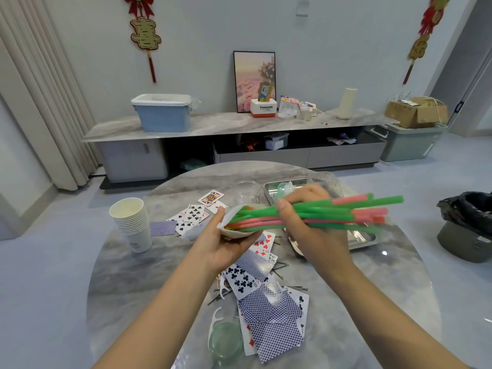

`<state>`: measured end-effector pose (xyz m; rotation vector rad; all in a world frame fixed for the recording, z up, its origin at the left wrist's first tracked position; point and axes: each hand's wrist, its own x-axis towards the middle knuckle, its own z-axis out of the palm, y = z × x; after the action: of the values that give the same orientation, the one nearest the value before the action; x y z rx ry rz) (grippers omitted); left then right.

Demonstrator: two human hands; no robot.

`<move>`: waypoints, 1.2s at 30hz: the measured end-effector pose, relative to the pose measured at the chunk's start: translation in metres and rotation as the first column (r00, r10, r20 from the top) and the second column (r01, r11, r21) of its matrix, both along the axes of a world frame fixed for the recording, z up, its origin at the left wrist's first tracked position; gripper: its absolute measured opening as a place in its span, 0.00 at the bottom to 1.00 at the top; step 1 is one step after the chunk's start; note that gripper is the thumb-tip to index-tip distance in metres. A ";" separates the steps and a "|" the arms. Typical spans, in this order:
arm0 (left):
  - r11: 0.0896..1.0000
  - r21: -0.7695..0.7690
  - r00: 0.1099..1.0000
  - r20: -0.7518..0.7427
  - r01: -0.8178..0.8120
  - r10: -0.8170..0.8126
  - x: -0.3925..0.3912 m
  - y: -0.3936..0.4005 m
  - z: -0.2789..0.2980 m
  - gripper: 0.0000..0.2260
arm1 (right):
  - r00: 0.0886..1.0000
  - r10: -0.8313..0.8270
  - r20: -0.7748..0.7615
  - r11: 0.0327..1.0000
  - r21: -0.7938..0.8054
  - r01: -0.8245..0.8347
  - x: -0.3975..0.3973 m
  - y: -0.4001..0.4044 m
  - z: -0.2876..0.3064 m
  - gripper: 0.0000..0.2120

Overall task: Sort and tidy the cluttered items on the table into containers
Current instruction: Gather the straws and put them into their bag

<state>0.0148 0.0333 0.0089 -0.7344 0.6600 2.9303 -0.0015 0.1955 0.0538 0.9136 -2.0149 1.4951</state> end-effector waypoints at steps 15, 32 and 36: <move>0.999 -0.004 0.999 -0.017 0.038 -0.038 0.003 0.001 0.006 0.23 | 0.918 0.166 0.360 0.985 -0.099 -0.139 -0.004 -0.012 -0.021 0.05; 0.989 -0.050 0.990 -0.003 0.140 -0.140 0.004 0.006 0.006 0.24 | 0.873 0.212 0.438 0.976 -0.048 -0.213 -0.011 -0.008 -0.018 0.04; 0.996 -0.043 0.997 -0.005 0.079 -0.079 0.002 0.009 0.004 0.21 | 0.892 0.222 0.394 0.971 -0.175 -0.165 -0.008 -0.009 -0.017 0.09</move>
<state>0.0164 0.0426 0.0127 -0.6854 0.7362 2.8569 -0.0091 0.1861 0.0363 0.8132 -2.1140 2.0566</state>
